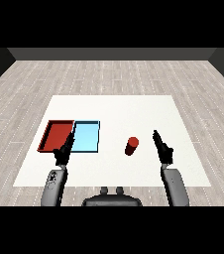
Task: Pick the red can and put it in the red box
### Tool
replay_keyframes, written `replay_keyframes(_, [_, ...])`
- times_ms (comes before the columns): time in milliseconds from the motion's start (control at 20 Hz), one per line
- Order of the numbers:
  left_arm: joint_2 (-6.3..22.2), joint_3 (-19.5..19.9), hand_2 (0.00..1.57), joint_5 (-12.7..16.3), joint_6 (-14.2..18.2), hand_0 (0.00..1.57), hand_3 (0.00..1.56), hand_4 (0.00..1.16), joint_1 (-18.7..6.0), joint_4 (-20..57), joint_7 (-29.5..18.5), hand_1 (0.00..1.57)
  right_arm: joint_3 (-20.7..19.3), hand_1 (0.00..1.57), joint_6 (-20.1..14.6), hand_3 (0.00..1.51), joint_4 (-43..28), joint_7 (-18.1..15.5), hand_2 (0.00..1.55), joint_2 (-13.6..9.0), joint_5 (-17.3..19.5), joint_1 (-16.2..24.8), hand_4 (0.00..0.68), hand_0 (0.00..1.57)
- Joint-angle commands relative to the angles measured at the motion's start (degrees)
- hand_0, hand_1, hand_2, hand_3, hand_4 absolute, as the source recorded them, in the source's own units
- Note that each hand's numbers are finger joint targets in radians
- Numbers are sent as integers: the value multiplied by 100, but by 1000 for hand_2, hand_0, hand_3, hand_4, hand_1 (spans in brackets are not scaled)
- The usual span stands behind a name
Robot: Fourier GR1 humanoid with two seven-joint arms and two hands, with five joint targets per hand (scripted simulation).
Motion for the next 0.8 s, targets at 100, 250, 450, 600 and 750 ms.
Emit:
replay_keyframes(100, [4, 54, 0, -64, 40, 0, 0, 0, -151, -47, 99, 0, -610, 0, 481, 0, 231, -233, 0, -195, -448, 96, 0, 0])
replay_keyframes(250, [-7, -100, 0, -160, 120, 0, 0, 0, -26, -586, 489, 0, -1125, 0, 909, 0, 303, -40, 0, -572, -1026, 81, 0, 0])
replay_keyframes(450, [-101, 350, 0, 355, -139, 0, 0, 0, -302, -661, -1745, 0, -1186, 0, 1093, 0, -46, -1825, 0, -276, -1247, 264, 0, 0])
replay_keyframes(600, [-351, 193, 0, 207, -76, 0, 0, 0, -227, -230, -2288, 0, -1404, 0, 1512, 0, 592, -2399, 0, -459, -1357, 132, 0, 0])
replay_keyframes(750, [-338, 211, 0, 220, -111, 0, 0, 0, -237, -45, -2492, 0, -1232, 0, 1399, 0, 513, -2322, 0, -225, -1131, 214, 0, 0])
